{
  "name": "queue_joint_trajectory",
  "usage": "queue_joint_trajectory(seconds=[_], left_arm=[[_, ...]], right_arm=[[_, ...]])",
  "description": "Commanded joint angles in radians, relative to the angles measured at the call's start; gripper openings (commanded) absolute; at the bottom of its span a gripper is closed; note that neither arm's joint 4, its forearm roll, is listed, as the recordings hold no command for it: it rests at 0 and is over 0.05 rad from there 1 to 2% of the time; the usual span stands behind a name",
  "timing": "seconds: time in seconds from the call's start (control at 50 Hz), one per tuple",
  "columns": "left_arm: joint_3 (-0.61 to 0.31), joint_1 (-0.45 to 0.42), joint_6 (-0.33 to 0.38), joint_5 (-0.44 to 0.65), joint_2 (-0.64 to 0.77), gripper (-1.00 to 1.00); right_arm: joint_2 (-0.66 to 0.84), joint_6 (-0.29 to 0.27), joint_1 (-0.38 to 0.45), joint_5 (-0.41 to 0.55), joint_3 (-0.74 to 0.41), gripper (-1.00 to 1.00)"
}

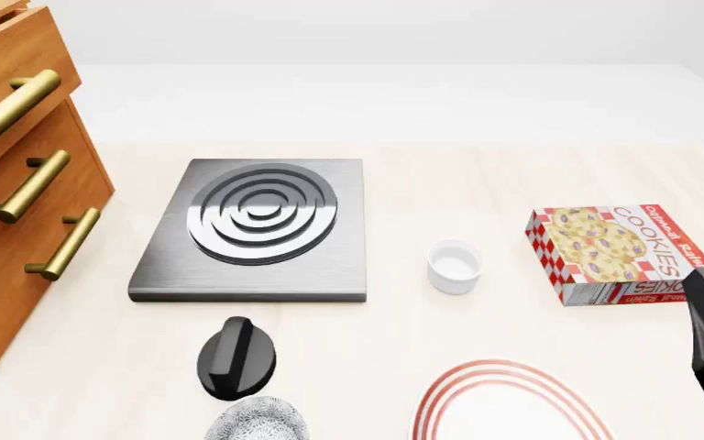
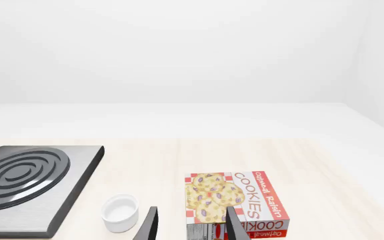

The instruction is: Pick the akita bowl on the wooden cabinet and place it on the plate.

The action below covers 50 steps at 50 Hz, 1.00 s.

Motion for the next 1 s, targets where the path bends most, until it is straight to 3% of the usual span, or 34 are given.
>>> queue_joint_trajectory(seconds=[0.02, 1.0], left_arm=[[0.011, -0.007, 0.008, -0.024, 0.027, 1.0], [0.028, -0.048, 0.029, -0.072, 0.086, 1.0]], right_arm=[[0.0, 0.0, 0.0, 0.0, 0.0, 1.0], [0.0, 0.0, 0.0, 0.0, 0.0, 1.0]])
